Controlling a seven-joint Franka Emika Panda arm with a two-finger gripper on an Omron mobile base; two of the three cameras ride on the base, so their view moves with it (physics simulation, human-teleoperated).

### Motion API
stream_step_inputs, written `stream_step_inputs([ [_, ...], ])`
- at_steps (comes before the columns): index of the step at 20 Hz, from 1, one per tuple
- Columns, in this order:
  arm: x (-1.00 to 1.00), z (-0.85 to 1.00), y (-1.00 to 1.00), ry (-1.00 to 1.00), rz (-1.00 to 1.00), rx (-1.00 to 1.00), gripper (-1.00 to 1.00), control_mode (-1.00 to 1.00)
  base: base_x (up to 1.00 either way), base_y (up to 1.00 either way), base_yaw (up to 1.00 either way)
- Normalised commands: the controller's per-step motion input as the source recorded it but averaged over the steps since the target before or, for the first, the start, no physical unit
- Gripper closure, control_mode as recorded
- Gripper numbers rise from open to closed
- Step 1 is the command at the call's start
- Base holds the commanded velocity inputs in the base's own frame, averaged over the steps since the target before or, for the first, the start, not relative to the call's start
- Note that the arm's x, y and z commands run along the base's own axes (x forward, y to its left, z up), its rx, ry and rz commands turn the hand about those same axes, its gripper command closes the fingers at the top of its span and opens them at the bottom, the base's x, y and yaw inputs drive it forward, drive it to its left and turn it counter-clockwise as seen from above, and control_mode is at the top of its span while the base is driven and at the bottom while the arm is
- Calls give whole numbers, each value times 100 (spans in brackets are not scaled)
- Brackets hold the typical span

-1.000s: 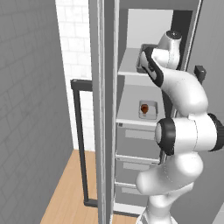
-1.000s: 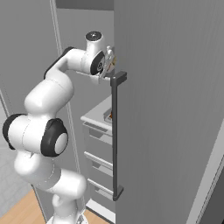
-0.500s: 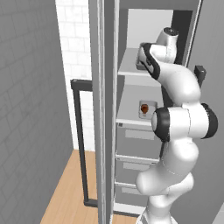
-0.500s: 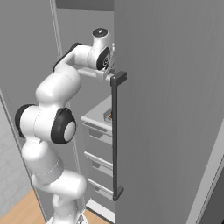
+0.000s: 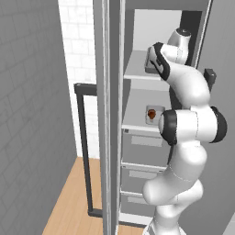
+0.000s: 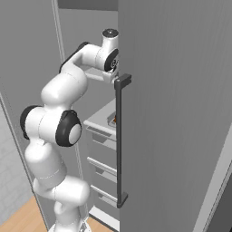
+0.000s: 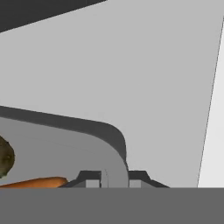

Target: Take the meat container that has the chicken drumstick and place it on the second highest rack of the freezer. Then take the vegetable container that has the potato and carrot and place it on the highest rack of the freezer.

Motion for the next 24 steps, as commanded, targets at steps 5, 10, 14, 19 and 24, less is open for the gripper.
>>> stream_step_inputs([
  [5, 1, -1, 2, -2, 0, 0, -100, -100, 0, 0, 0],
  [10, -11, 1, 23, -7, 0, -6, -100, -100, 0, 0, 0],
  [14, -79, 0, 44, -8, -1, -12, -100, -100, 0, 0, 0],
  [19, -100, 19, 51, -7, 0, -7, -100, -100, 0, 0, 0],
  [24, -100, -8, 27, -8, 0, 0, -100, -100, 0, 0, 0],
])
